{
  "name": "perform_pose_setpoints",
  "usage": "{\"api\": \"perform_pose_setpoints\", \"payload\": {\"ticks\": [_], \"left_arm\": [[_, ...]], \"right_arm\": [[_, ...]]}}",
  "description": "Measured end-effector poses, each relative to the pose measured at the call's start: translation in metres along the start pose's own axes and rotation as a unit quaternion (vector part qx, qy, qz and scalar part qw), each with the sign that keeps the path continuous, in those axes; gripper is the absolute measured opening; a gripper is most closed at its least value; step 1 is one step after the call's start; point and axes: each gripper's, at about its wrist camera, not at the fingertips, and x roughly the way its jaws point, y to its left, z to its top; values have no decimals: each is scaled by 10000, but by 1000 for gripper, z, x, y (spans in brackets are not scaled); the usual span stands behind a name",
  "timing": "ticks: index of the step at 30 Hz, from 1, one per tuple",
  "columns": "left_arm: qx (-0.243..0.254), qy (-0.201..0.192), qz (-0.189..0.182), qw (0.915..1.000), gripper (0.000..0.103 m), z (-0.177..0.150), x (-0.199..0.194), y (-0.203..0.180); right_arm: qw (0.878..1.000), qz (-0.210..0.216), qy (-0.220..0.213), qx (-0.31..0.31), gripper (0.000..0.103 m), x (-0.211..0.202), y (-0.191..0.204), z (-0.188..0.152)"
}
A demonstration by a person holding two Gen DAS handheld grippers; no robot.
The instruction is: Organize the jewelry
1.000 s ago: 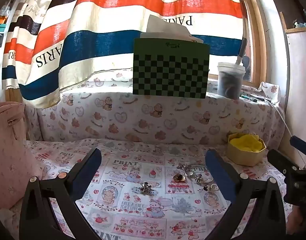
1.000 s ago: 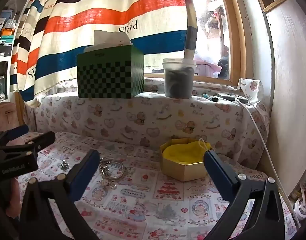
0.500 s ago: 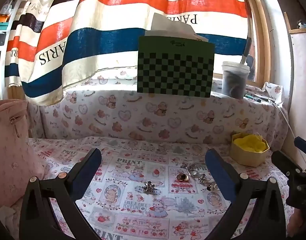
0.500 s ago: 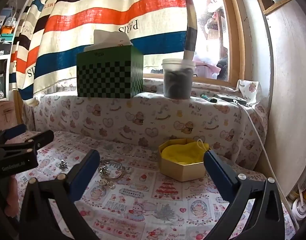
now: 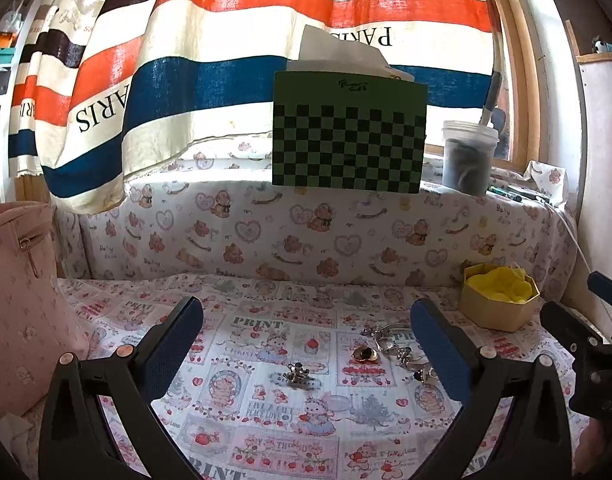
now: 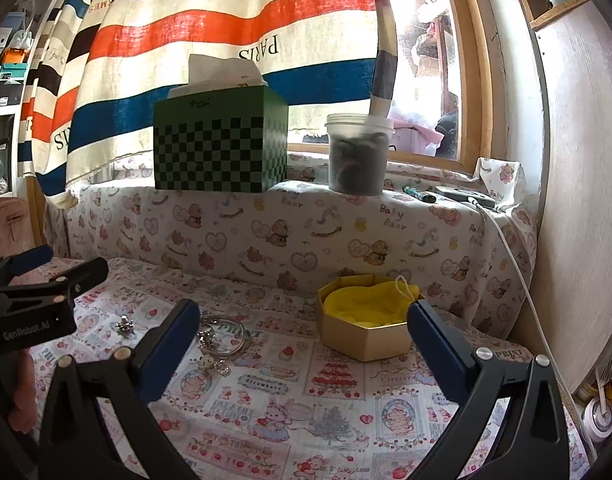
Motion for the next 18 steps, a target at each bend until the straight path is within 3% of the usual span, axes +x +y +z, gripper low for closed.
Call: {"api": "perform_pose_setpoints", "payload": {"ticks": [18], "left_arm": [[0,-44,44,10000,103,0,-6,-2]], "right_arm": [[10000,56,45,21,103,1,0,0]]}}
